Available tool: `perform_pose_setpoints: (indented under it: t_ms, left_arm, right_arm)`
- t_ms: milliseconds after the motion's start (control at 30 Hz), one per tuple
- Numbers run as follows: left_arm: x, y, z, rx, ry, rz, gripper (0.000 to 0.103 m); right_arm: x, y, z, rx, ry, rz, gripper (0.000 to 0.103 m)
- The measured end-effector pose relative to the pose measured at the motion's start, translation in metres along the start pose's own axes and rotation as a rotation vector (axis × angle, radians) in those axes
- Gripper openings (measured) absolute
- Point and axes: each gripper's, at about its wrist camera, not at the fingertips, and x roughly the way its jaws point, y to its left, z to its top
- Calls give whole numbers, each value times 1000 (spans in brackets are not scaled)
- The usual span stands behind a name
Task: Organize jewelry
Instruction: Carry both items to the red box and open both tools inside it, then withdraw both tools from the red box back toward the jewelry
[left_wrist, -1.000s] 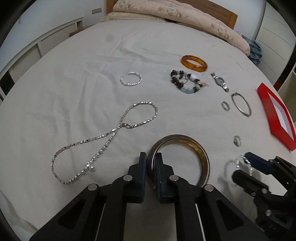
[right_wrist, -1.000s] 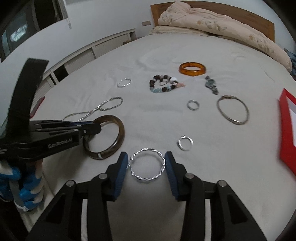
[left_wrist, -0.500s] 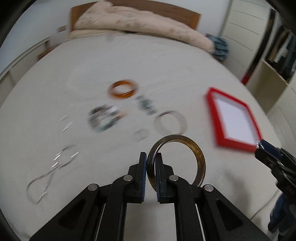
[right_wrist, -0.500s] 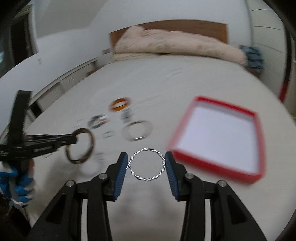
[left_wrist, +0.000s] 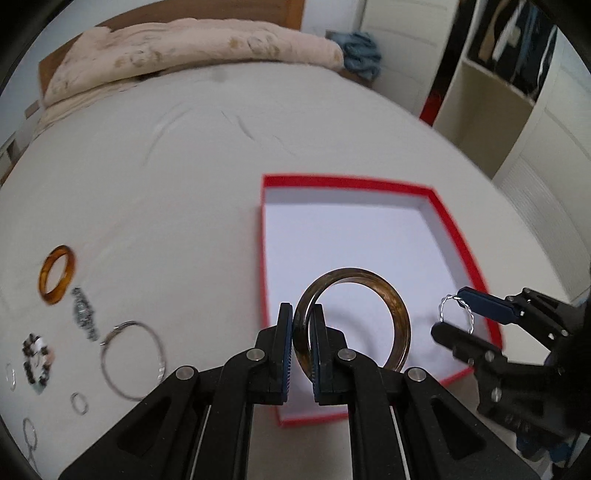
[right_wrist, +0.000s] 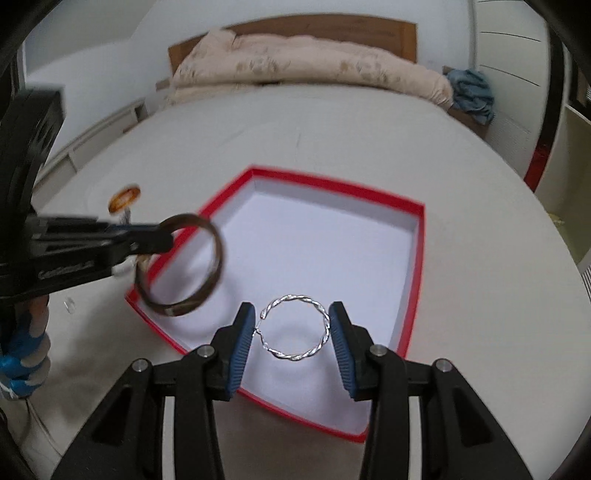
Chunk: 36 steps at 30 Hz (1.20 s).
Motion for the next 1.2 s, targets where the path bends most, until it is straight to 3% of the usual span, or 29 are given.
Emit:
perform_pose_setpoints:
  t_ms: [167,500,633,700,833,933,1200]
  left_arm:
    - [29,-3,-8,10,82,26,8]
    - [32,-17,-4,34,104,114,11]
    - [26,-14,-2,0,93,98,13]
    - [16,-12,-2,-2,72,89,15]
    - [-20,-13,-2,-27,4,79,35]
    - [-52,-11,-6,-43,-37,91,36]
    - [-160,-4,-54,-35,-151,187,41]
  right_arm:
    - [19,-1,-11,-29,67,10,39]
    - [26,-7,-8,-70,138,-26,42]
    - [20,-7,-4,-68,148,-53,45]
    - [11,-6,-1,-56,129,-62,45]
    - [-25,-4,1,-18,73,-77,45]
    - [-59,5,-3,6,29,-75,45]
    - [-134,60,-26,28,-54,-29,45]
